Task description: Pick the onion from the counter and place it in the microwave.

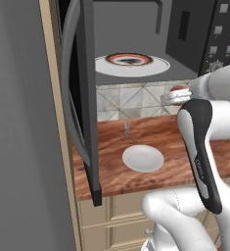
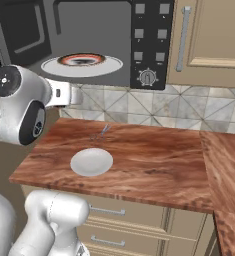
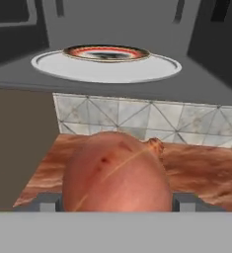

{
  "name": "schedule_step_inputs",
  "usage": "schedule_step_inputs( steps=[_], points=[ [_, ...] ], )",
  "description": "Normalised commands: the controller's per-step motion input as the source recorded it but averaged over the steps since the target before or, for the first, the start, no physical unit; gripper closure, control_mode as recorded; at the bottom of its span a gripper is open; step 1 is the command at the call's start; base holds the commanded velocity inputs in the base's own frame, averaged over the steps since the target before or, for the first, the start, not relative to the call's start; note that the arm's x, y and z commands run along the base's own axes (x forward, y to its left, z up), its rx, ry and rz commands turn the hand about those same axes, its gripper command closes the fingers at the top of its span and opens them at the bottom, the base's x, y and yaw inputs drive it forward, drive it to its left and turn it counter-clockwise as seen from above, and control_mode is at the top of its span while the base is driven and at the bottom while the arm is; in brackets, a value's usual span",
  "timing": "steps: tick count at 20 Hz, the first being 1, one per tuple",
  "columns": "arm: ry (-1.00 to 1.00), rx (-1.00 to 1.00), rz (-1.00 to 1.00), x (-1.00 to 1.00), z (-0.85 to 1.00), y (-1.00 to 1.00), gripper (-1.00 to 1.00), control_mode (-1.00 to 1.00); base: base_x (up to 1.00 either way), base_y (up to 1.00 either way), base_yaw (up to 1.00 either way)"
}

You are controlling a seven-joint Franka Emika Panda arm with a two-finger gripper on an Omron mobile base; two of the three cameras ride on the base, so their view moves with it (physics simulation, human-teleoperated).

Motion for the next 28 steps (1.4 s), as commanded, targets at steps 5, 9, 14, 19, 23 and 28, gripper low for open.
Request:
schedule_step_inputs(
  steps=[5,9,14,19,23,28],
  points=[
    [-0.4,0.0,0.0,0.2,0.72,0.0,1.0,-1.0,0.0,0.0,0.0],
    [-0.19,0.0,0.0,0.51,0.77,0.29,1.0,-1.0,0.0,0.0,0.0],
    [0.02,0.0,-0.03,0.88,0.83,0.37,1.0,-1.0,0.0,0.0,0.0],
    [0.25,0.0,-0.05,0.75,0.46,0.16,1.0,-1.0,0.0,0.0,0.0],
    [0.04,-0.01,0.0,0.81,-0.08,0.0,1.0,-1.0,0.0,0.0,0.0],
    [0.0,-0.06,0.0,0.42,-0.59,0.03,1.0,-1.0,0.0,0.0,0.0]
  ],
)
